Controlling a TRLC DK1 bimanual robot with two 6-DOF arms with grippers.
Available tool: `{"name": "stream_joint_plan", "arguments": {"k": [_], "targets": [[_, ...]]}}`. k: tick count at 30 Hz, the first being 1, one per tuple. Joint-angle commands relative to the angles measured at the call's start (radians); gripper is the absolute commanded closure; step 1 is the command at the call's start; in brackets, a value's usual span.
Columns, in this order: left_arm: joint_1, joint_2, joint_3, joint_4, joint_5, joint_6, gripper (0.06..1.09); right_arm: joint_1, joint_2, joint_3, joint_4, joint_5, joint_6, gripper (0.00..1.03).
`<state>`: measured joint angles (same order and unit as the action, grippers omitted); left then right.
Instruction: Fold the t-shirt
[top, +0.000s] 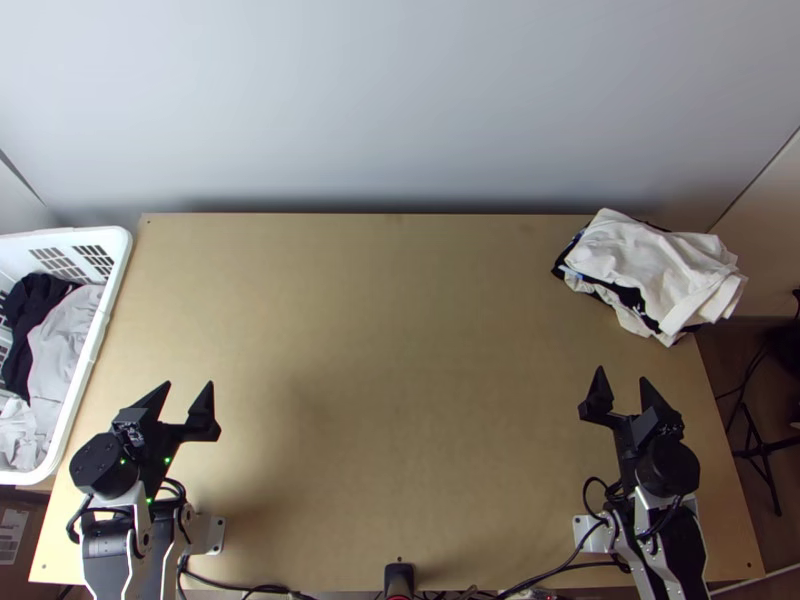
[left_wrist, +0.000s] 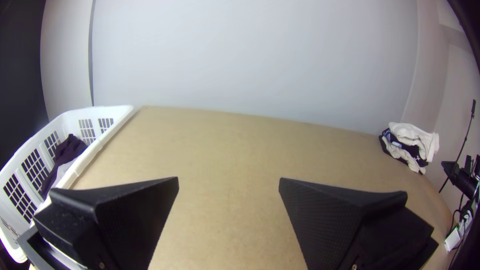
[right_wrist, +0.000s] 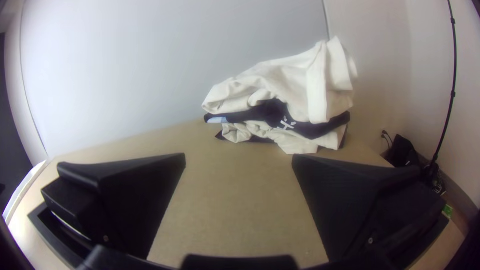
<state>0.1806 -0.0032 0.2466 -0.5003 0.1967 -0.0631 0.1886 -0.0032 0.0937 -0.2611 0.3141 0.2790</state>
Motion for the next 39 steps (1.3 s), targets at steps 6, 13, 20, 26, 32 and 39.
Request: {"name": "stream_joint_plan", "arguments": {"k": [6, 13, 20, 26, 32, 39], "targets": [[-0.084, 0.0, 0.006, -0.035, 0.038, -0.104, 0.11, 0.009, 0.0, 0.003, 0.01, 0.0, 0.017, 0.03], [0.051, -0.001, 0.031, -0.043, -0.031, -0.038, 0.11, 0.043, -0.001, 0.006, 0.049, 0.0, 0.095, 0.03], [0.079, 0.011, 0.108, -0.032, -0.086, 0.049, 0.11, -0.035, 0.028, 0.11, 0.143, 0.013, -0.023, 0.03], [0.082, 0.197, 0.206, -0.049, -0.109, 0.06, 0.11, -0.037, 0.296, 0.354, 0.148, 0.117, -0.104, 0.03], [0.192, 0.539, 0.456, -0.08, -0.161, 0.054, 0.11, -0.026, 0.456, 0.566, -0.03, 0.148, -0.103, 0.03], [0.35, 0.818, 0.611, -0.104, -0.149, 0.003, 0.1, 0.02, 0.621, 0.666, -0.044, 0.321, -0.1, 0.03]]}}
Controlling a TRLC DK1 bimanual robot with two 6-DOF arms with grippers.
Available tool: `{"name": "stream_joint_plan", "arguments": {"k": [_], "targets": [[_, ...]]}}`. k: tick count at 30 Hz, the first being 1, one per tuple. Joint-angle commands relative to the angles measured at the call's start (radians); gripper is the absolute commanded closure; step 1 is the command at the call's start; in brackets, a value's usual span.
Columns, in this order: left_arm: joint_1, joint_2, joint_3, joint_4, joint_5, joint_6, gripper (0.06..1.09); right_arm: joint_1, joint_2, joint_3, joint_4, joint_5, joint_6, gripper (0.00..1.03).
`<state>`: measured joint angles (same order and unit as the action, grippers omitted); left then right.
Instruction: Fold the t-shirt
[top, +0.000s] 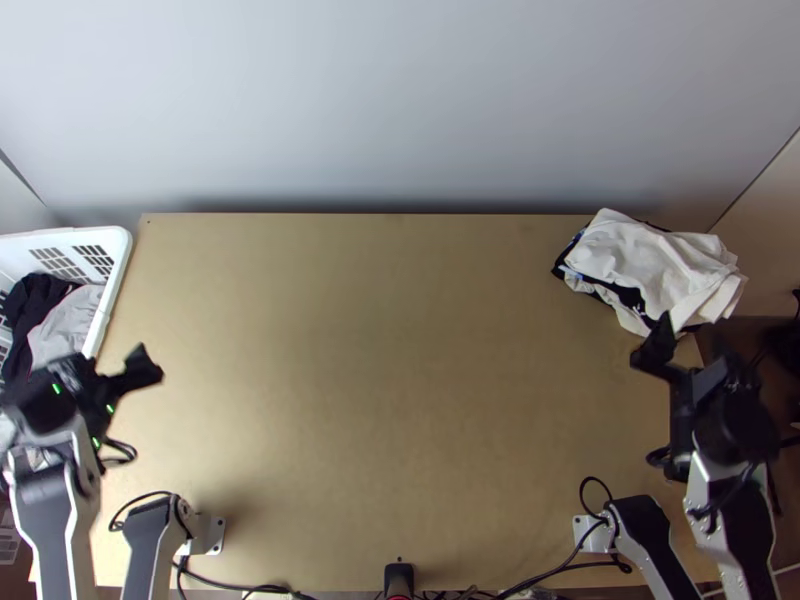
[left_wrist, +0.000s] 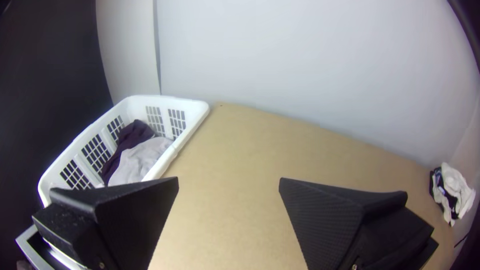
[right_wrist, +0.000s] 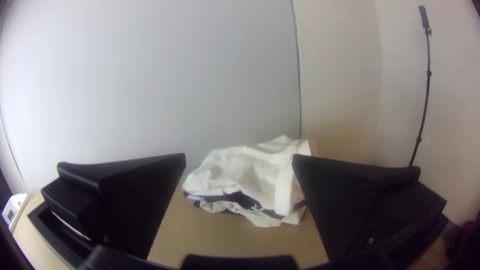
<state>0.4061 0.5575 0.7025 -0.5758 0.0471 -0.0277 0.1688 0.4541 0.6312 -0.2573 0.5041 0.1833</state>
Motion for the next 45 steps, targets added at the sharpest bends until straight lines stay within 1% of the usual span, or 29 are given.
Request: {"name": "stream_joint_plan", "arguments": {"k": [1, 3, 6, 8, 10, 11, 12, 15, 17, 20, 25, 27, 28, 29, 31, 32, 33, 35, 37, 40, 45], "targets": [[0.14, 0.288, 0.169, -0.029, 0.0, -0.034, 0.1, 0.058, 0.186, 0.145, -0.071, 0.142, -0.007, 0.03], [0.166, 0.349, 0.201, -0.027, 0.0, -0.052, 0.1, 0.103, 0.225, 0.179, -0.117, 0.142, -0.007, 0.03], [0.257, 0.464, 0.275, -0.022, 0.0, -0.14, 0.1, 0.098, 0.235, 0.193, -0.145, 0.132, -0.01, 0.03], [0.323, 0.532, 0.339, -0.05, 0.0, -0.147, 0.1, 0.083, 0.238, 0.22, -0.207, 0.131, -0.022, 0.03], [0.372, 0.602, 0.385, -0.029, 0.0, -0.147, 0.1, 0.078, 0.239, 0.245, -0.25, 0.125, -0.064, 0.03], [0.382, 0.641, 0.413, -0.038, 0.0, -0.132, 0.1, 0.08, 0.238, 0.259, -0.283, 0.117, -0.082, 0.03], [0.41, 0.677, 0.436, -0.041, 0.0, -0.106, 0.1, 0.086, 0.235, 0.272, -0.319, 0.091, -0.102, 0.03], [0.465, 0.783, 0.503, -0.041, -0.001, -0.008, 0.1, 0.178, 0.224, 0.318, -0.474, 0.044, -0.15, 0.03], [0.501, 0.861, 0.549, -0.033, -0.007, 0.049, 0.1, 0.204, 0.247, 0.344, -0.551, 0.005, -0.191, 0.03], [0.557, 0.989, 0.623, -0.015, -0.016, 0.063, 0.1, 0.207, 0.293, 0.41, -0.645, -0.032, -0.194, 0.03], [0.62, 1.184, 0.72, 0.044, -0.015, 0.091, 0.1, 0.262, 0.328, 0.519, -0.705, -0.041, -0.197, 0.04], [0.629, 1.257, 0.756, 0.047, -0.016, 0.104, 0.1, 0.275, 0.354, 0.552, -0.734, -0.064, -0.206, 0.04], [0.632, 1.292, 0.77, 0.059, -0.016, 0.11, 0.1, 0.291, 0.365, 0.555, -0.741, -0.07, -0.216, 0.05], [0.637, 1.329, 0.784, 0.068, -0.016, 0.11, 0.1, 0.299, 0.376, 0.556, -0.747, -0.072, -0.24, 0.06], [0.639, 1.404, 0.815, 0.09, -0.024, 0.114, 0.1, 0.339, 0.44, 0.59, -0.813, -0.072, -0.277, 0.12], [0.637, 1.443, 0.831, 0.093, -0.041, 0.117, 0.1, 0.345, 0.472, 0.601, -0.838, -0.075, -0.309, 0.12], [0.637, 1.481, 0.85, 0.094, -0.05, 0.12, 0.1, 0.348, 0.502, 0.611, -0.864, -0.075, -0.321, 0.12], [0.639, 1.555, 0.888, 0.103, -0.092, 0.121, 0.1, 0.353, 0.532, 0.631, -0.878, -0.076, -0.323, 0.12], [0.645, 1.613, 0.901, 0.145, -0.093, 0.121, 0.1, 0.362, 0.555, 0.659, -0.881, -0.076, -0.323, 0.12], [0.645, 1.691, 0.922, 0.149, -0.113, 0.126, 0.1, 0.363, 0.58, 0.682, -0.882, -0.075, -0.326, 0.12], [0.642, 1.8, 0.94, 0.172, -0.118, 0.114, 0.11, 0.356, 0.604, 0.676, -0.893, -0.076, -0.32, 0.12]]}}
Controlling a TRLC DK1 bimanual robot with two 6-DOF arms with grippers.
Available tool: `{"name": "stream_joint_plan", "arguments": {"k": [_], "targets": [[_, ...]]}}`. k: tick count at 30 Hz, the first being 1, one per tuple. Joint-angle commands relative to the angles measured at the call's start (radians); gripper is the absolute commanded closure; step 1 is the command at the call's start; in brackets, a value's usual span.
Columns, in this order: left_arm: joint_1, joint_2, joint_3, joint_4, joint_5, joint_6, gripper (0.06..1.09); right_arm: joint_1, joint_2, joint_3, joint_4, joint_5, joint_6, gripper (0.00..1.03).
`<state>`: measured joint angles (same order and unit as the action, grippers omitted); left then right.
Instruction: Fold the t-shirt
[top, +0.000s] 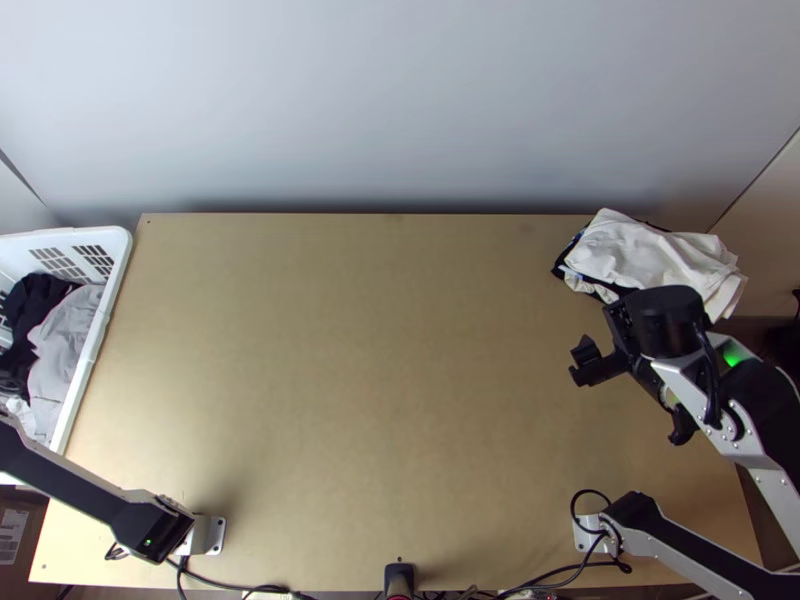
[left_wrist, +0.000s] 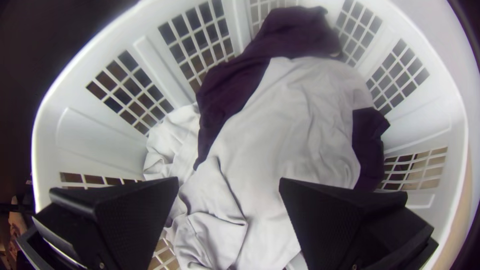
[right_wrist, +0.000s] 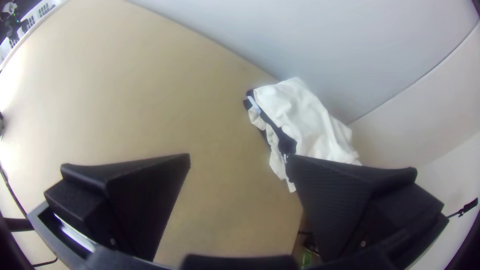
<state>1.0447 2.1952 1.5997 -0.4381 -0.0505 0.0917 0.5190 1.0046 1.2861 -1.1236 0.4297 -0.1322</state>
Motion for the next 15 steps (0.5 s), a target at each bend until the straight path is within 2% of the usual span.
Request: {"name": "stream_joint_plan", "arguments": {"k": [1, 9, 11, 15], "targets": [[0.002, 0.176, 0.046, 0.036, -0.02, -0.01, 0.11, 0.006, 0.057, 0.016, -0.028, -0.002, -0.003, 0.12], [0.002, 0.279, 0.092, 0.041, -0.046, -0.026, 0.15, -0.001, 0.147, 0.084, -0.035, -0.002, -0.003, 0.09], [0.002, 0.29, 0.101, 0.041, -0.046, -0.026, 0.18, 0.001, 0.161, 0.088, -0.033, -0.002, 0.0, 0.09], [0.002, 0.304, 0.118, 0.042, -0.049, -0.033, 0.35, 0.001, 0.173, 0.088, -0.033, -0.002, 0.002, 0.08]]}}
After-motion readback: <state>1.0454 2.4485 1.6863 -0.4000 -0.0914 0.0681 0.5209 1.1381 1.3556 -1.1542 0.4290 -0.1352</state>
